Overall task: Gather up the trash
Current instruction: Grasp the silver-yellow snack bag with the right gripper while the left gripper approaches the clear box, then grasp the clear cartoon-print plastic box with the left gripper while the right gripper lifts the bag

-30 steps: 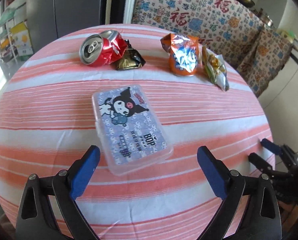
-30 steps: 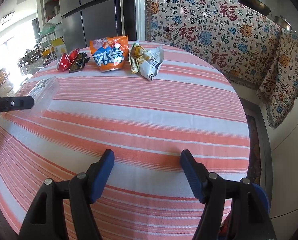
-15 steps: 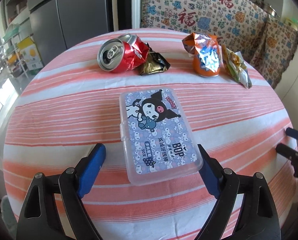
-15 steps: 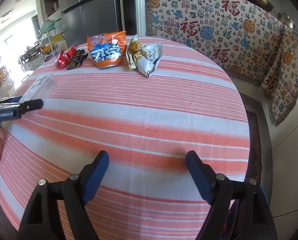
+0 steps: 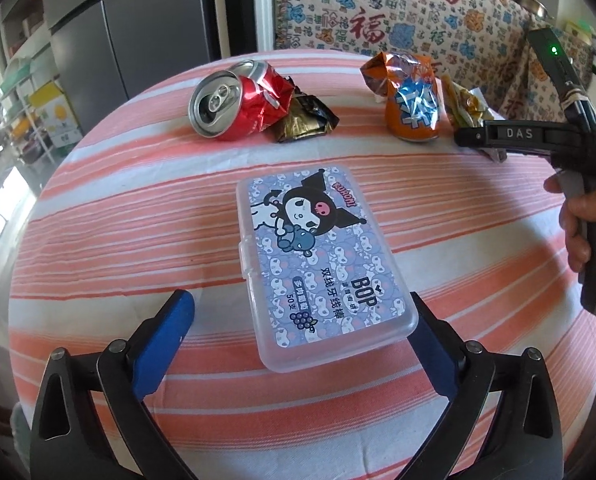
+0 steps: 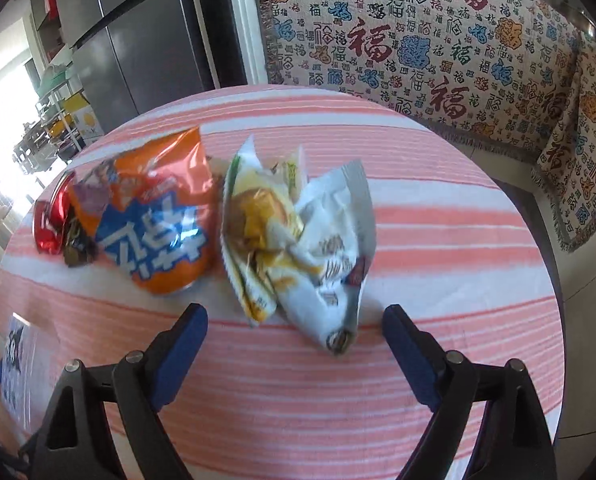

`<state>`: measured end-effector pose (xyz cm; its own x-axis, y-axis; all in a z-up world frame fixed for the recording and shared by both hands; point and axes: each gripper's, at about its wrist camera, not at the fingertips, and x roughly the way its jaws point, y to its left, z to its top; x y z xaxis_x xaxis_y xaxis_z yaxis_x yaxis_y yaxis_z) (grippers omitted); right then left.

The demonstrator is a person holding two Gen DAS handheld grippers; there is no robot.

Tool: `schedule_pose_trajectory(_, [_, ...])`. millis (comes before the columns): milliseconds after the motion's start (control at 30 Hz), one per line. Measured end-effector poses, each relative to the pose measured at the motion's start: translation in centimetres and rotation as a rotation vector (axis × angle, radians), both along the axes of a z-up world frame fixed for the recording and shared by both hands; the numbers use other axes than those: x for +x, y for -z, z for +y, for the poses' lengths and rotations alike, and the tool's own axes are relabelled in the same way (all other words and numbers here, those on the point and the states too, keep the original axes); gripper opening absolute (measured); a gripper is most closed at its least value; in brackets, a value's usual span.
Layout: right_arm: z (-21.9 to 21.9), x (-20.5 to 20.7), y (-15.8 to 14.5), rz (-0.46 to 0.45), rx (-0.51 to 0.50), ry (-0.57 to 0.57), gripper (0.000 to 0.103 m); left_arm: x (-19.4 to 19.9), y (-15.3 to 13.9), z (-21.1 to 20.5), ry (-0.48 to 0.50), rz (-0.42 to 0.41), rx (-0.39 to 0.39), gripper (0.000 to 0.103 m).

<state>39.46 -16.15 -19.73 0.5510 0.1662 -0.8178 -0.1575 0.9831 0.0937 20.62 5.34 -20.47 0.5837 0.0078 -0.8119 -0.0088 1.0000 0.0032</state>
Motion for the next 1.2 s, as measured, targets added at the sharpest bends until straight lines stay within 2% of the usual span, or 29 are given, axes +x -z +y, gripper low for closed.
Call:
schedule_pose_trajectory(33, [-0.1, 0.1, -0.1, -0.008, -0.002, 0.01, 0.05, 0.0, 0.0, 0.0, 0.0, 0.0, 0.0, 0.101])
schedule_pose_trajectory(67, [-0.4, 0.1, -0.3, -0.013, -0.009, 0.023, 0.045, 0.1, 0.0, -0.1, 0.001, 0.001, 0.002, 0.101])
schedule_pose_trajectory(133, [-1.2, -0.5, -0.4, 0.008, 0.03, 0.048, 0.043, 0.2, -0.1, -0.2, 0.002, 0.003, 0.004, 0.102])
schedule_pose_trajectory(300, [-2.0, -5.9, -0.9, 0.057, -0.011, 0.05, 0.043, 0.1, -0.1, -0.1, 0.0, 0.001, -0.003, 0.102])
schedule_pose_trajectory(433, [-2.3, -12.2, -1.2, 0.039, -0.017, 0.023, 0.046, -0.5, -0.2, 0.8, -0.008, 0.0, -0.013, 0.102])
schedule_pose_trajectory(500, [-2.2, -14.9, -1.3, 0.009, -0.012, 0.02, 0.047, -1.1, -0.2, 1.4, -0.015, 0.011, 0.011, 0.103])
schedule_pose_trajectory(600, [-1.7, -17.5, -1.2, -0.025, -0.04, 0.005, 0.053, -1.9, -0.2, 2.5, 0.001, 0.029, 0.014, 0.103])
schedule_pose_trajectory(667, [-1.4, -18.7, -1.1, -0.042, -0.051, -0.024, 0.071, -2.4, -0.3, 3.0, 0.032, 0.039, 0.013, 0.103])
schedule_pose_trajectory(733, [-1.2, -19.2, -0.8, -0.062, -0.065, -0.053, 0.08, -2.7, -0.3, 3.2, 0.055, 0.034, 0.011, 0.102])
schedule_pose_trajectory(833, [-1.4, -20.0, -0.5, -0.111, -0.057, -0.076, 0.082, -2.8, -0.3, 3.1, 0.052, 0.016, 0.01, 0.103])
schedule_pose_trajectory(933, [-1.6, -19.7, -0.3, -0.117, -0.037, -0.098, 0.089, -2.5, -0.2, 2.7, 0.058, 0.006, 0.012, 0.103])
schedule_pose_trajectory(1067, [-1.6, -19.5, -0.4, -0.099, -0.027, -0.093, 0.089, -2.3, -0.3, 2.5, 0.066, 0.005, 0.008, 0.102])
schedule_pose_trajectory(1200, [-2.4, -18.3, -1.1, -0.057, 0.054, -0.065, 0.089, -1.7, -0.6, 2.6, 0.068, 0.005, -0.019, 0.102])
